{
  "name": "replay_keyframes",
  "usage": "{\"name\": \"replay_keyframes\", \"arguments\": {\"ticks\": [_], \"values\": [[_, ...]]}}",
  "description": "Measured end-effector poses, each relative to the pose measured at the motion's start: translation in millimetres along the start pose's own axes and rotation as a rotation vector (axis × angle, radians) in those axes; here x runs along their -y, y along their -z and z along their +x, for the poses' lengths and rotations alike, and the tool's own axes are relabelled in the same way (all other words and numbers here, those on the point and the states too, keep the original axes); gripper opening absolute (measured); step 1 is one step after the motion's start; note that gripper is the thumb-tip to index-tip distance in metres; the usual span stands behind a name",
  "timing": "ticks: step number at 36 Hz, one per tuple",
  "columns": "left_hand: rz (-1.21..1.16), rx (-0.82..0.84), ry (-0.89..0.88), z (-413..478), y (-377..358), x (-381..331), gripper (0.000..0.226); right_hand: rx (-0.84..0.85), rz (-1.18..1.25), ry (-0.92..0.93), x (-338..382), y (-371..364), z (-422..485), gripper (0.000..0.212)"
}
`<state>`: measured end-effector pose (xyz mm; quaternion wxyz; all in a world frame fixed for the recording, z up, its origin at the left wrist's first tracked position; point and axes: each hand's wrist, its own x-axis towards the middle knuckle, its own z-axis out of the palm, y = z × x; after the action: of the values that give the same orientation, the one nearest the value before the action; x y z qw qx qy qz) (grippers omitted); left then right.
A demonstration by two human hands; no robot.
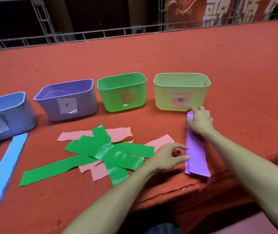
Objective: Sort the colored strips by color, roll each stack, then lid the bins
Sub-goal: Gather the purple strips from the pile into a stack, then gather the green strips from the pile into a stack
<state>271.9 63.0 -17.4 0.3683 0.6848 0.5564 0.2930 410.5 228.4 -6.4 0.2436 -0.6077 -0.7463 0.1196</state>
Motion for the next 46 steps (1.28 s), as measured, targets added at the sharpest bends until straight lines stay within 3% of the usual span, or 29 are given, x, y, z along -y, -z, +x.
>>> {"name": "replay_keyframes", "arguments": {"ticks": [4, 11, 21, 25, 29, 34, 39, 46], "values": [[-0.041, -0.101, 0.054, -13.3, 35.3, 6.8, 0.026, 0.186, 0.168, 0.18, 42.3, 2.3, -20.0, 0.011], [0.002, -0.333, 0.202, -58.6, 118.1, 46.9, 0.018, 0.511, 0.22, 0.349, 111.0, -21.7, -69.1, 0.003], [0.392, -0.683, 0.618, -125.8, 214.5, 145.4, 0.034, 0.637, 0.273, 0.453, 177.7, -59.9, -104.2, 0.006], [0.545, -0.71, 0.763, -133.8, 227.3, 177.9, 0.04, 0.689, 0.256, 0.48, 192.0, -72.1, -112.2, 0.002], [0.547, -0.728, 0.788, -129.0, 229.4, 190.4, 0.037, 0.71, 0.248, 0.46, 197.0, -76.7, -114.0, 0.002], [0.429, -0.863, 0.683, -125.9, 226.8, 183.0, 0.005, 0.7, 0.216, 0.457, 203.8, -74.9, -114.2, 0.005], [0.268, -1.0, 0.374, -124.7, 225.8, 152.8, 0.006, 0.582, 0.235, 0.497, 220.7, -70.7, -108.3, 0.007], [0.142, -0.934, -0.008, -128.7, 231.2, 83.5, 0.011, 0.341, 0.367, 0.661, 274.8, -38.7, -101.5, 0.016]]}}
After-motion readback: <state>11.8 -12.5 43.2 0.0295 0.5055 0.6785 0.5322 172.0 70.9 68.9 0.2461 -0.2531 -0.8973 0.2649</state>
